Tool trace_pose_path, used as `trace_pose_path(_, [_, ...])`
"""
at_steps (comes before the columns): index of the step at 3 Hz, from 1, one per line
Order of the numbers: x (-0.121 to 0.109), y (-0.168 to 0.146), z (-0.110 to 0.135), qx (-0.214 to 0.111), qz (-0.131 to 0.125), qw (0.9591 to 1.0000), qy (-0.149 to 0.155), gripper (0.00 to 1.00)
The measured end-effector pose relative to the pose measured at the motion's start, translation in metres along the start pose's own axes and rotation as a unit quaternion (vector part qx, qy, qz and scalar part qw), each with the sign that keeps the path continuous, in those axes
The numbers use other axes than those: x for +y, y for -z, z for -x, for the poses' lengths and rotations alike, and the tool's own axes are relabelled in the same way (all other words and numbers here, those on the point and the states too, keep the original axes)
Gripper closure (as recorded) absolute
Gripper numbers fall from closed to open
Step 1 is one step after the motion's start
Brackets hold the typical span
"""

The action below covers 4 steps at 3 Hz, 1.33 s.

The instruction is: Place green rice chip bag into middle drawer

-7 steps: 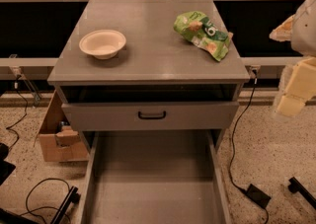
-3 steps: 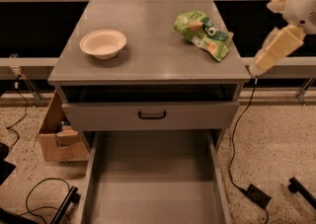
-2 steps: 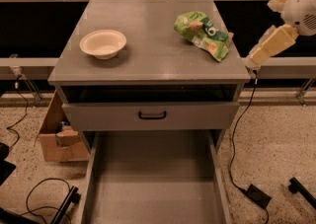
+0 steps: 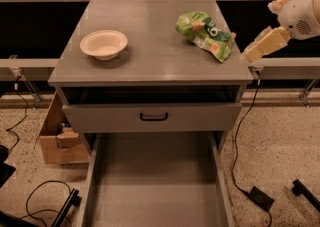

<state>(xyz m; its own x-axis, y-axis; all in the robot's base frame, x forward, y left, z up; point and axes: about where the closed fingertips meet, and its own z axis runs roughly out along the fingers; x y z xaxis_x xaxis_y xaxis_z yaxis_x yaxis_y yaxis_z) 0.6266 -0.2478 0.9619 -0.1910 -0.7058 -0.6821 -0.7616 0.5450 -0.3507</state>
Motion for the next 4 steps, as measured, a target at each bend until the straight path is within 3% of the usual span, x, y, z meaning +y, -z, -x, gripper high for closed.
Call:
trace_pose_path(1, [-0.009, -0.02, 0.0, -0.016, -0.013, 0.9997, -0.016, 0.0])
trace_pose_path(3, [-0.078, -0.095, 0.006, -0.068, -0.07, 0.993, -0.067, 0.0])
trace_pose_path(4, [-0.102, -0.135, 0.005, -0.088, -0.066, 0.9895, -0.094, 0.0])
